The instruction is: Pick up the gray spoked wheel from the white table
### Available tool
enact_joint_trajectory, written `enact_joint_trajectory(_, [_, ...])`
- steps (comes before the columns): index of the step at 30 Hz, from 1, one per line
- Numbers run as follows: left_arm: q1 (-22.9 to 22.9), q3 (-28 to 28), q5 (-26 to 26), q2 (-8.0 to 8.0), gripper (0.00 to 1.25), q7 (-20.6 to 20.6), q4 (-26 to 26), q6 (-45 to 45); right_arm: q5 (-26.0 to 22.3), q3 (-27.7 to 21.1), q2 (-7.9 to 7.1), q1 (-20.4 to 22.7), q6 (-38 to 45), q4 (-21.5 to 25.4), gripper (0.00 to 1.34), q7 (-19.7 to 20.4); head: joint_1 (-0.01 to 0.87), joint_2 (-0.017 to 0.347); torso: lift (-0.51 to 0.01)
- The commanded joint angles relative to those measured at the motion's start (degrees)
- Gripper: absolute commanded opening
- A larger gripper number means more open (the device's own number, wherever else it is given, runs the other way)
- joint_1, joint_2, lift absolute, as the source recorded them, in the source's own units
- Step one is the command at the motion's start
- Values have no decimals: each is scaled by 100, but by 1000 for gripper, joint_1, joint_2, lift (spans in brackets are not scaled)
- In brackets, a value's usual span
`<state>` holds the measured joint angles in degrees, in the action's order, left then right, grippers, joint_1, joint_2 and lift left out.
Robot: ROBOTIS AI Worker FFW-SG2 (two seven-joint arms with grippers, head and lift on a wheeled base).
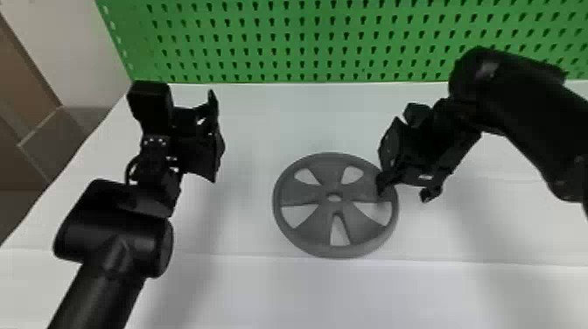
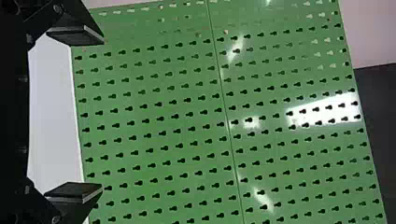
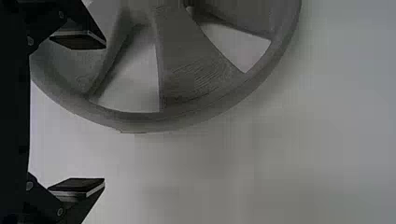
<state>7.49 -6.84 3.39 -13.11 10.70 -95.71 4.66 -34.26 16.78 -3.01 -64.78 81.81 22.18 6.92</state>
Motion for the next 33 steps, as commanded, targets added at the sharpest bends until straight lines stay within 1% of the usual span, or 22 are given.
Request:
enact_joint_trajectory(1, [16, -81, 92, -104, 1078, 55, 0, 0, 288, -562, 187, 27, 2, -3, 1094, 108, 779, 107, -88])
enact_joint_trajectory(4, [33, -107, 92, -113, 1078, 82, 0, 0, 297, -632, 266, 36, -16, -3, 1094, 327, 779, 107, -88])
enact_joint_trajectory(6, [33, -99, 92, -113, 1078, 82, 0, 0, 297, -790, 306, 36, -33, -3, 1094, 529, 779, 107, -88])
enact_joint_trajectory(11, [33, -99, 92, -122, 1078, 82, 0, 0, 297, -869, 306, 45, -33, -3, 1105, 740, 779, 107, -88])
enact_joint_trajectory(15, [33, -99, 92, -122, 1077, 82, 0, 0, 297, -887, 306, 36, -16, -3, 1105, 828, 779, 107, -88])
enact_joint_trajectory(16, [33, -99, 100, -131, 1077, 82, 0, 0, 297, -984, 306, 36, -16, -12, 1105, 916, 779, 107, -88])
enact_joint_trajectory(20, [42, -116, 92, -131, 1077, 82, 0, 0, 297, -1573, 306, 89, -42, -64, 1105, 1461, 779, 107, -88])
enact_joint_trajectory(24, [33, -107, 92, -140, 1075, 82, -9, 0, 297, -2311, 306, 168, -148, -117, 1105, 2112, 779, 107, -88])
enact_joint_trajectory(25, [33, -107, 92, -140, 1075, 82, -9, 0, 227, -2469, 306, 168, -192, -143, 1105, 2322, 779, 107, -88])
enact_joint_trajectory(28, [33, -116, 92, -157, 1074, 82, -18, -9, -37, -2522, 306, 168, -297, -205, 1105, 2744, 779, 107, -88])
enact_joint_trajectory(30, [33, -125, 92, -166, 1074, 82, -18, -9, -125, -2610, 306, 168, -367, -240, 1106, 2946, 779, 107, -88])
enact_joint_trajectory(32, [33, -125, 92, -166, 1074, 82, -18, 0, -274, -2900, 306, 150, -482, -346, 1105, 3263, 779, 107, -88])
enact_joint_trajectory(33, [33, -125, 92, -166, 1074, 82, -18, -9, -318, -2988, 306, 150, -508, -354, 1105, 3360, 779, 107, -88])
